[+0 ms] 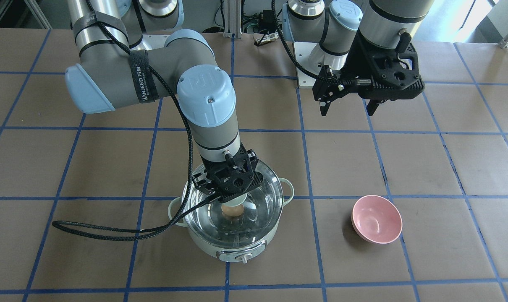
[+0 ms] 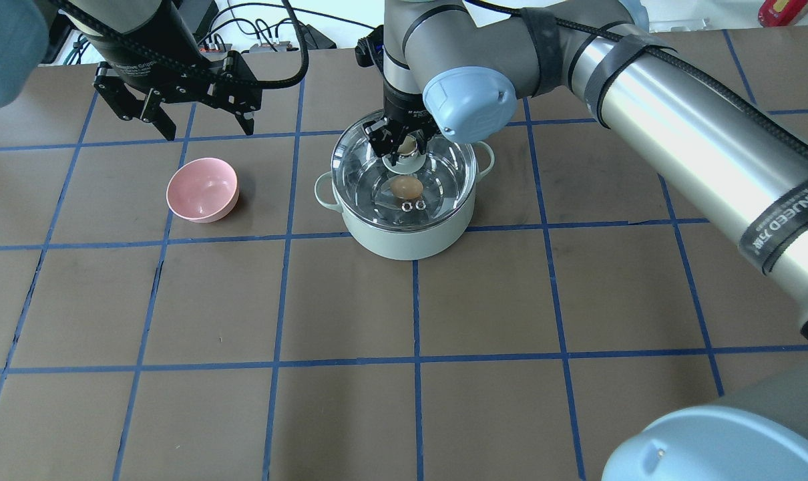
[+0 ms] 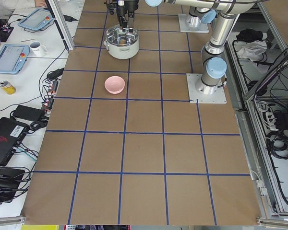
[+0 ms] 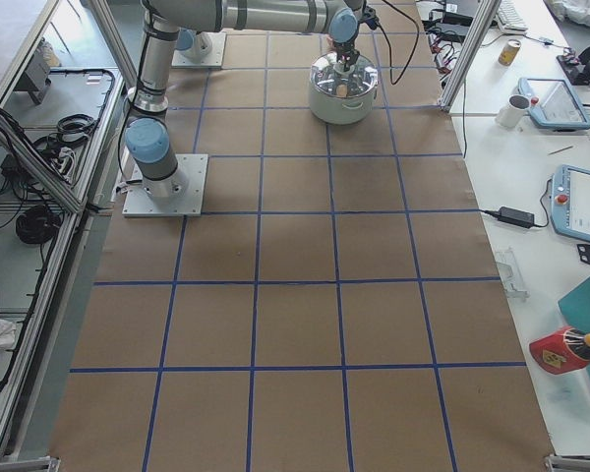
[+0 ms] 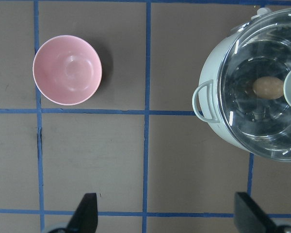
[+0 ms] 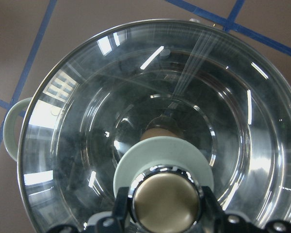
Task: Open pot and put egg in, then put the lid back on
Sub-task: 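Lower the lid onto the pot rim with the right gripper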
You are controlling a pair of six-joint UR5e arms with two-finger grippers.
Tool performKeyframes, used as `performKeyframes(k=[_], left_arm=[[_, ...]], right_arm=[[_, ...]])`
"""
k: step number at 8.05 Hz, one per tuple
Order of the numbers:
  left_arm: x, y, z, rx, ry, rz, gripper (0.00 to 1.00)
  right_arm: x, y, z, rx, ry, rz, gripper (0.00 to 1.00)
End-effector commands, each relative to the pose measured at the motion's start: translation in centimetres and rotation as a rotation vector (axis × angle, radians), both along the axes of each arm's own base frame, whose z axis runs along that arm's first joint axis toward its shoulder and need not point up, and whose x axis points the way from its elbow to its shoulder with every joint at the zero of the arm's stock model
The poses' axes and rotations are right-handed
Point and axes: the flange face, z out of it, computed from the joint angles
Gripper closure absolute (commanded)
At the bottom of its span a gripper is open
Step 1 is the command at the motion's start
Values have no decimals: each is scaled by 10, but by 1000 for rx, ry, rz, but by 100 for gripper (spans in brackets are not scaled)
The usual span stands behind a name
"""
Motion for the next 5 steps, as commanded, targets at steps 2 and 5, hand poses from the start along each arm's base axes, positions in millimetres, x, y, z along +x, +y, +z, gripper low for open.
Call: performKeyframes(k=[2, 5], left_arm=[[0, -3, -1, -9, 8, -1, 0], [0, -2, -1, -10, 5, -2, 0]], right_arm=[[-1, 0, 0, -3, 9, 5, 100], [-1, 0, -2, 0, 10, 4, 100]])
